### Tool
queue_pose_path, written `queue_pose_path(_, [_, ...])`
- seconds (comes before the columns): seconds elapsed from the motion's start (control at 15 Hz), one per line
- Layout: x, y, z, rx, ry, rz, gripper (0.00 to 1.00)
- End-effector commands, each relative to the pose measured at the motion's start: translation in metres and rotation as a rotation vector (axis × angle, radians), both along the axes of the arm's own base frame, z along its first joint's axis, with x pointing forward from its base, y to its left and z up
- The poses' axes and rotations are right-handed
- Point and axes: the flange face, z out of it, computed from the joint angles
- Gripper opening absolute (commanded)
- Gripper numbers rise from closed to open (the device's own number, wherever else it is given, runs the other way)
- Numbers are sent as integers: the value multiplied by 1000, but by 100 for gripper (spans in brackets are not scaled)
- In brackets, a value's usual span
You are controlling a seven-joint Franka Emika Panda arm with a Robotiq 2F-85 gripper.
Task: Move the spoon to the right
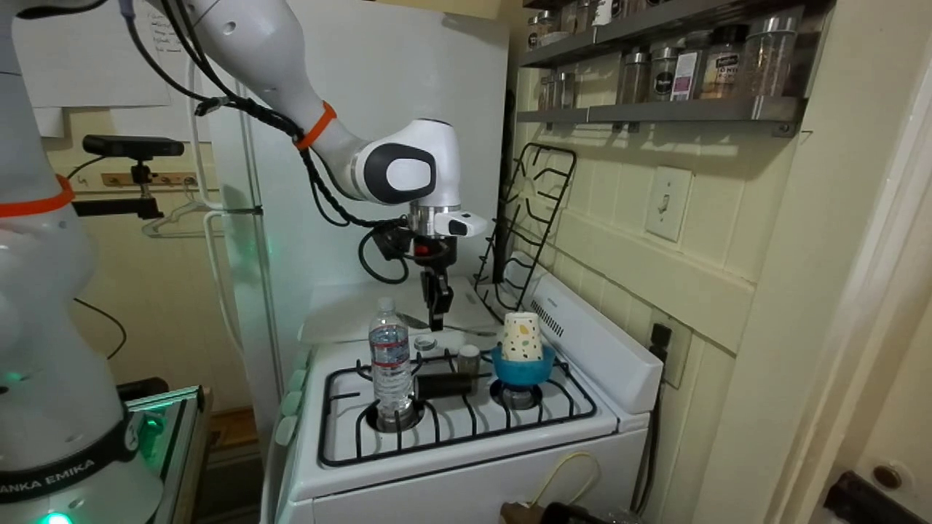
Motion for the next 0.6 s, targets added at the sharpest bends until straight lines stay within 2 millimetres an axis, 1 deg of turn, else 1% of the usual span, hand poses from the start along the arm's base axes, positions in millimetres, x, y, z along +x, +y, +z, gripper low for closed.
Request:
queue_pose_path(0.0, [9, 8, -6, -55, -24, 46, 2])
queue_pose_path(0.27, [15, 16, -16, -40, -19, 73, 2])
queue_pose_path(0.53, [19, 18, -29, -103, -7, 110, 2])
